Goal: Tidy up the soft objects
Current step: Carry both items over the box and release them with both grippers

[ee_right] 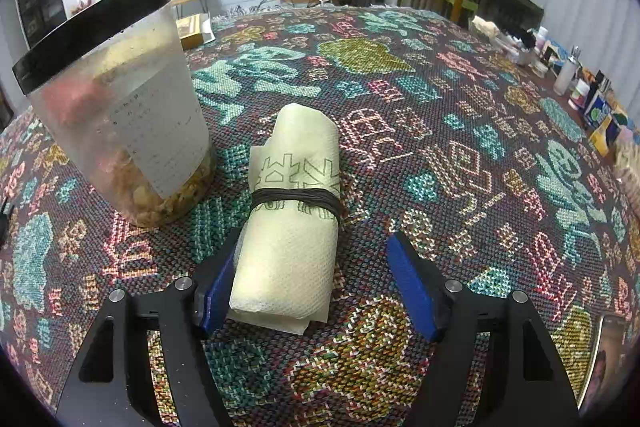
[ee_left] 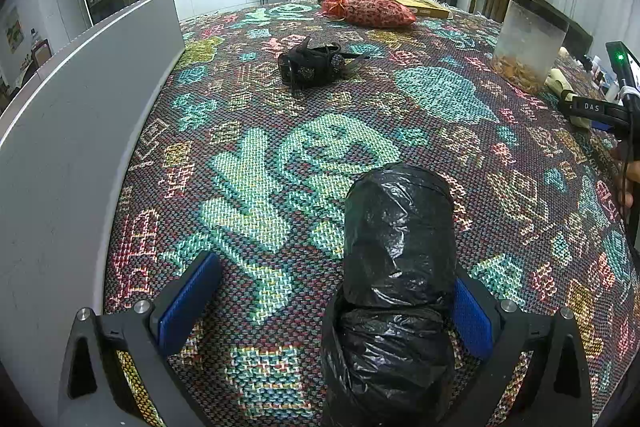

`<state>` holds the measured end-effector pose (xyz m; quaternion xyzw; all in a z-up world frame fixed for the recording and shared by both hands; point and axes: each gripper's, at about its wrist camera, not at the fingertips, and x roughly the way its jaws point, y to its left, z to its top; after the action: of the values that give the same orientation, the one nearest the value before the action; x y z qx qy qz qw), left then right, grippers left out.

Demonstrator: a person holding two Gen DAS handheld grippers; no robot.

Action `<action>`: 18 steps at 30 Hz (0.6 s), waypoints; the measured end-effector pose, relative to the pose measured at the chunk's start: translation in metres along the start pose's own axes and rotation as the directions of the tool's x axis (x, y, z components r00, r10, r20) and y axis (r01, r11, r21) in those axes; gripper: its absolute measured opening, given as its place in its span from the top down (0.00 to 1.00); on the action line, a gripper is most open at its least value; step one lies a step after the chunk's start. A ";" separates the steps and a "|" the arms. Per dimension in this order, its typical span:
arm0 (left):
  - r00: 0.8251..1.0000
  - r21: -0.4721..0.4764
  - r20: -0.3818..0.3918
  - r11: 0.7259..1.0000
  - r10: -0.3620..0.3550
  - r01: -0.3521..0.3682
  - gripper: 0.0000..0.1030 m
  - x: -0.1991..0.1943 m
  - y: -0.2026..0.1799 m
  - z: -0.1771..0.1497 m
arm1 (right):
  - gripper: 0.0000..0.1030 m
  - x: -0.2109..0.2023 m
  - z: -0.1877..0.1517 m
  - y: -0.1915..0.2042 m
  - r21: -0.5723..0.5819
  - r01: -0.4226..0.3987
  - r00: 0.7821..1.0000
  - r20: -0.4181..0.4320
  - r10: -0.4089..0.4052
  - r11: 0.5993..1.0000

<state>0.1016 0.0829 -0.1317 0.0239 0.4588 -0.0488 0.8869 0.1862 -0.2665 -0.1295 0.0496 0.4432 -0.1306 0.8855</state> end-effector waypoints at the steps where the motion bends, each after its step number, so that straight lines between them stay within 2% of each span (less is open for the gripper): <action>1: 1.000 0.000 0.000 1.000 0.000 0.000 0.00 0.000 0.000 0.000 | 0.28 0.000 0.000 -0.001 0.000 0.000 1.000 0.000 0.000 1.000; 16: 1.000 0.004 -0.012 1.000 -0.007 0.007 0.00 0.001 0.001 0.000 | 0.26 0.001 0.001 -0.002 0.002 -0.006 1.000 -0.001 0.006 1.000; 17: 0.999 0.013 -0.032 1.000 -0.017 0.018 0.00 0.001 0.001 0.001 | 0.23 0.001 0.001 -0.003 0.006 -0.021 1.000 -0.003 0.021 1.000; 18: 0.998 0.025 -0.062 0.999 -0.030 0.032 0.00 0.001 0.002 0.004 | 0.14 0.002 0.002 -0.005 -0.001 -0.071 0.997 -0.017 0.071 0.997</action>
<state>0.1052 0.0846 -0.1301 0.0296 0.4855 -0.0676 0.8711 0.1875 -0.2725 -0.1303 0.0659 0.4489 -0.0985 0.8857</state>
